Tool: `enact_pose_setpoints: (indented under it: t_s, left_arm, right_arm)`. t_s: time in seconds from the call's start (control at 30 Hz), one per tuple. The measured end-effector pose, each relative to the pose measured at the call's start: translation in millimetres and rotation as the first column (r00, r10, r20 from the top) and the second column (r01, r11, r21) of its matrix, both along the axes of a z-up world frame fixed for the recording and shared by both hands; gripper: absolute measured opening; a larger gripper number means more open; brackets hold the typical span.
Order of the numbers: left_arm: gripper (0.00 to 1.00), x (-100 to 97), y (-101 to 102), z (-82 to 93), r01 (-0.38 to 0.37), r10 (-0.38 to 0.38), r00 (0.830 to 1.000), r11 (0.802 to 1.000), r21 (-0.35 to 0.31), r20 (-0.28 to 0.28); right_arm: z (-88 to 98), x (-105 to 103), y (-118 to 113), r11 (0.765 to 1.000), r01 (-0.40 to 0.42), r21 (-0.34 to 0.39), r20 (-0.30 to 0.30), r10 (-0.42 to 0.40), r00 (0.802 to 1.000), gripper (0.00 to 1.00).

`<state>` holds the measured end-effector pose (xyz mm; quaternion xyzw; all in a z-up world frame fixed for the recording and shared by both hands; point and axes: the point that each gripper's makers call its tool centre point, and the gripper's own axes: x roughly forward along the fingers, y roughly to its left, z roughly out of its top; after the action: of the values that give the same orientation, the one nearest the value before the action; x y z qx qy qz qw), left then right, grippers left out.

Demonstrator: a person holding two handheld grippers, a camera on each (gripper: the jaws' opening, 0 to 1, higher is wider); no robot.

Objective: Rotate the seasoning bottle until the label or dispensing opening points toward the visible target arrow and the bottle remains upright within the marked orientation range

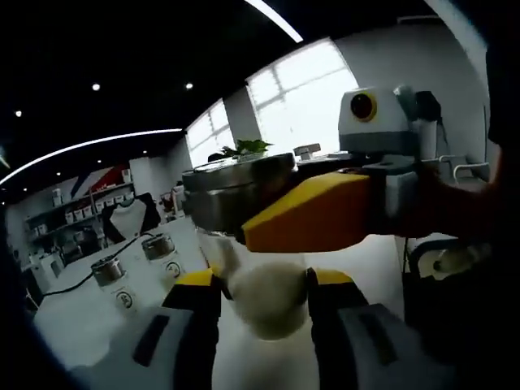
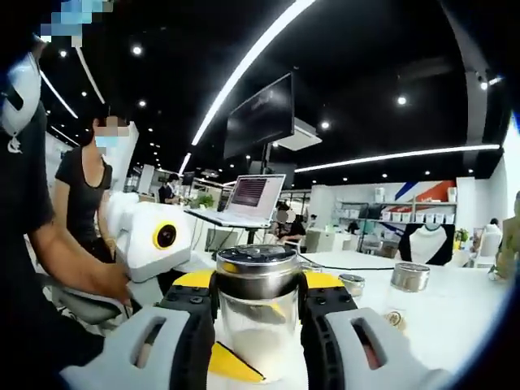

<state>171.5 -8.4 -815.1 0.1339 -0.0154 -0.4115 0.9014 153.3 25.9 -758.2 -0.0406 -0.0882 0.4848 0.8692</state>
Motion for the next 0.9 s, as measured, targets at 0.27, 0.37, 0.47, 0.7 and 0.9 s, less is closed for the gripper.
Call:
enact_pose_setpoints:
  t_s: [0.27,0.37,0.47,0.7,0.9]
  left_arm:
    - [0.44,-2.9,1,-4.4,0.032,-0.032,0.999,0.999,-0.005,-0.005]
    - [0.43,-15.6,-2,12.8,0.151,-0.15,0.988,0.984,-0.089,0.021]
    - [0.43,-31.2,-6,25.1,0.265,-0.266,0.964,0.952,-0.156,0.01]
    - [0.45,-48.5,-17,21.6,0.345,-0.378,0.922,0.901,-0.264,-0.086]
    - [0.44,-16.5,3,16.7,0.036,-0.045,0.997,0.989,-0.146,-0.06]
  right_arm:
    - [-8.4,9,-4,0.995,0.092,0.03,-0.088,-0.089,0.992,0.39]
    - [5.7,-4,-8,0.995,-0.011,0.101,-0.096,0.021,0.995,0.38]
    - [20.3,-23,-12,0.975,-0.135,0.178,-0.084,0.151,0.985,0.38]
    - [19.4,-42,-9,0.964,-0.217,0.154,-0.087,0.232,0.969,0.38]
    - [13.5,-16,-16,0.989,-0.023,0.146,-0.107,0.039,0.993,0.38]
